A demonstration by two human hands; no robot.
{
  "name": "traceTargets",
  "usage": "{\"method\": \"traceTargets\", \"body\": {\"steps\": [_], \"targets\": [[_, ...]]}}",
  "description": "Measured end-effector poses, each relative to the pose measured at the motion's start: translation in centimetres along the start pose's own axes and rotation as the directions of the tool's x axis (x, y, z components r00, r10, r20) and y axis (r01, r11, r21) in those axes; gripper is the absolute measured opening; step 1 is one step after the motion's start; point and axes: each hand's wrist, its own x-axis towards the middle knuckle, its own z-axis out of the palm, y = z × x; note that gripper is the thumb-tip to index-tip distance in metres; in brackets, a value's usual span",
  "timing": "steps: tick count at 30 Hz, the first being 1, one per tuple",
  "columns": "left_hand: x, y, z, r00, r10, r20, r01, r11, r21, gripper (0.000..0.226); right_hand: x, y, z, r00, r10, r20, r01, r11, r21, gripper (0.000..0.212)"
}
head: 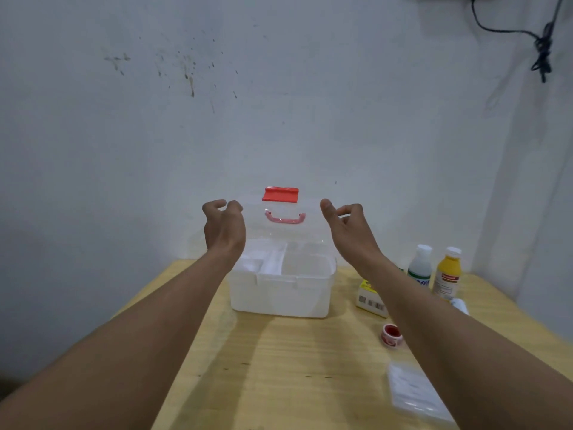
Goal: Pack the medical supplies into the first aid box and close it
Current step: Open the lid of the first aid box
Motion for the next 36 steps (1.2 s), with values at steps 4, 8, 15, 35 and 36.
{"method": "traceTargets", "body": {"steps": [4,8,15,35,36], "targets": [[0.8,-0.2,0.2,0.999,0.046,-0.014,-0.045,0.998,0.032,0.041,0.6,0.6,-0.1,0.998,0.002,0.061,-0.006,0.998,0.062,0.047],[1.6,-0.3,0.4,0.996,0.087,0.029,-0.088,0.995,0.040,0.049,0.6,0.9,-0.3,0.991,-0.026,0.127,0.020,0.999,0.045,0.056],[2.6,-0.7,0.5,0.977,0.068,0.202,-0.080,0.995,0.054,0.073,2.2,1.8,0.7,0.970,0.101,0.220,-0.103,0.995,-0.001,0.088],[2.5,-1.4,0.0,0.944,0.096,0.316,-0.224,0.888,0.402,0.069,2.2,1.3,0.2,0.978,0.098,0.184,-0.062,0.979,-0.196,0.067],[1.8,-1.5,-0.1,0.935,0.148,0.323,-0.293,0.835,0.466,0.066,2.1,1.1,-0.1,0.980,0.094,0.176,-0.055,0.976,-0.212,0.065]]}}
